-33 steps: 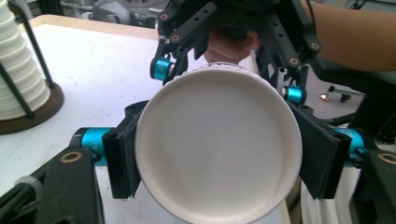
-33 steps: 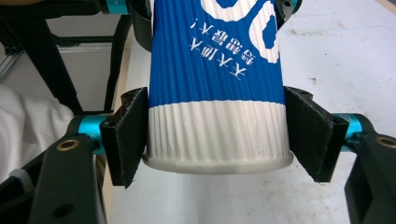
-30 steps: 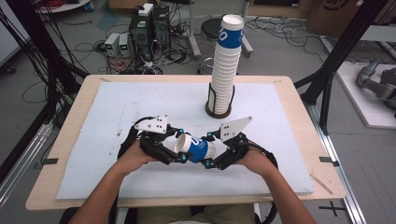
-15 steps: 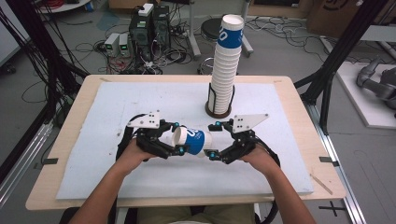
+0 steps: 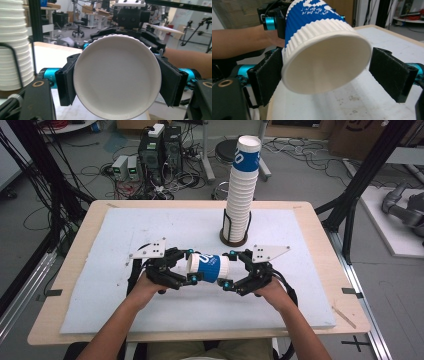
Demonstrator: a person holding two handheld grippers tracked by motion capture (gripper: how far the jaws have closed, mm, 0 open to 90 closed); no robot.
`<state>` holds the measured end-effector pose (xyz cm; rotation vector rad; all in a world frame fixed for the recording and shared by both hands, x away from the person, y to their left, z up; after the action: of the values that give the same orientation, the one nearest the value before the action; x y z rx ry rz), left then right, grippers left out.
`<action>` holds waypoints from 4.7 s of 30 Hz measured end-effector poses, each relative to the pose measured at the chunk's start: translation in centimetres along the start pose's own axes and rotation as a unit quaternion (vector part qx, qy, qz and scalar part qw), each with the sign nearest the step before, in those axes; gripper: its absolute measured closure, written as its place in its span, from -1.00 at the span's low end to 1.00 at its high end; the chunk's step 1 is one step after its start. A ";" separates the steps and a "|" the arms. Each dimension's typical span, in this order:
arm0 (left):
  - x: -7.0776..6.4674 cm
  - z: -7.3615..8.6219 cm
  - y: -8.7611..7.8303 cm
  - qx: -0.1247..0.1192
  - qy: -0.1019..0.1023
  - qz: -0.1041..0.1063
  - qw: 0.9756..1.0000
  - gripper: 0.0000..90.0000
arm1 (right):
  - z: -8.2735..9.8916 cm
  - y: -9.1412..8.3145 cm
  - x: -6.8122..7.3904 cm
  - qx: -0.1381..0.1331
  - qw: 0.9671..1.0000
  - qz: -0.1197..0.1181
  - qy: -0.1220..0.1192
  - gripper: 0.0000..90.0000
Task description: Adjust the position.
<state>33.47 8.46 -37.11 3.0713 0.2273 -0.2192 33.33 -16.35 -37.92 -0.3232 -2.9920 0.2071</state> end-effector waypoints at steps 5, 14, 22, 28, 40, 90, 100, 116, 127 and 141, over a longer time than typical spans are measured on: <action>-0.4 0.4 0.7 0.000 -0.001 0.013 1.000 -0.38 | 0.3 0.6 0.4 0.005 1.000 -0.009 0.007 -0.71; -0.4 0.3 0.6 -0.008 -0.009 0.025 1.000 -0.38 | 0.4 0.8 0.5 0.003 0.999 -0.028 0.015 -0.63; -0.4 0.6 0.8 0.005 -0.022 0.027 0.999 -0.40 | 0.4 0.4 0.4 0.021 0.999 -0.038 0.014 -0.57; -0.1 0.8 0.6 0.033 -0.029 0.000 0.999 -0.66 | 0.3 0.2 0.4 0.048 0.998 -0.029 0.003 -0.57; -0.1 0.3 -0.1 0.092 0.011 -0.018 0.996 -0.66 | -1.2 -0.6 0.0 0.121 0.992 -0.018 -0.020 -0.57; -1.5 1.6 1.9 0.178 0.014 0.052 0.982 -0.42 | -3.5 2.7 1.5 0.283 0.952 -0.079 -0.087 -0.62; -0.9 1.6 1.3 0.116 0.001 0.063 0.991 -0.41 | -3.9 1.4 1.0 0.176 0.980 -0.082 -0.037 -0.71; -0.3 1.5 0.5 0.044 0.015 0.027 0.999 -0.41 | -2.5 -1.2 0.2 0.032 0.999 -0.023 0.006 -0.71; -0.9 1.8 1.3 0.017 0.019 0.049 0.998 -0.41 | -1.4 -0.1 0.9 0.004 0.998 -0.049 0.025 -0.72; -0.8 2.2 1.4 0.029 0.013 0.048 0.998 -0.39 | -1.3 -0.1 0.7 0.000 0.998 -0.051 0.037 -0.54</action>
<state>32.60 6.80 -39.08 3.1345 0.0742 -0.1856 32.78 -16.07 -36.52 -0.1745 -2.9264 0.1805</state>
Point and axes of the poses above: each handheld gripper's, and its own axes: y roughly forward along the jaws, z roughly out of its underside, x roughly to its left, the point moved 3 cm from there along y, roughly forward along the jaws, and after that the axes turned 6 degrees about -x, right-handed, at the moved point
